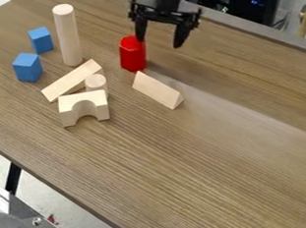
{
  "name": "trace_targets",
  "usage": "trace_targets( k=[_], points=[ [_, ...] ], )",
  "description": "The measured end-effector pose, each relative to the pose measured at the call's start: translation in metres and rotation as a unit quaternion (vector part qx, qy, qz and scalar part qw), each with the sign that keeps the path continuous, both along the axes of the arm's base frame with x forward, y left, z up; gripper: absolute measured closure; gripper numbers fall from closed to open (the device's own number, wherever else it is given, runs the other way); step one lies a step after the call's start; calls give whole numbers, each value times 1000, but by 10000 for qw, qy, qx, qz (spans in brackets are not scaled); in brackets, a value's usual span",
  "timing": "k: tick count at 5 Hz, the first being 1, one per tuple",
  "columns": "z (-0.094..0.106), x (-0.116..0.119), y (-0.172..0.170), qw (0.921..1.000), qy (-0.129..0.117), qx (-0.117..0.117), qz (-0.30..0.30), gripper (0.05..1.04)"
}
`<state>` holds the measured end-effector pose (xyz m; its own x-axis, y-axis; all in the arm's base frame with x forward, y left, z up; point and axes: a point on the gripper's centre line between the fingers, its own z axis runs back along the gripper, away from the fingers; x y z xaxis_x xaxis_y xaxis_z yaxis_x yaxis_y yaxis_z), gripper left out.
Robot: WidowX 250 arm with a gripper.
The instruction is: Move the red hexagon to the right side of the table
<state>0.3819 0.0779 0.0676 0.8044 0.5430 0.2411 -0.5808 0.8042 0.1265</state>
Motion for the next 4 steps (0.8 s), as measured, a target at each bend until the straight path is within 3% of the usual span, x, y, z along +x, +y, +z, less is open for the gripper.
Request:
trace_targets(
  k=[1,4],
  points=[
    [5,-3,13,9995,40,-129,292,83],
    [0,-16,32,9989,265,-56,395,83]
  ],
)
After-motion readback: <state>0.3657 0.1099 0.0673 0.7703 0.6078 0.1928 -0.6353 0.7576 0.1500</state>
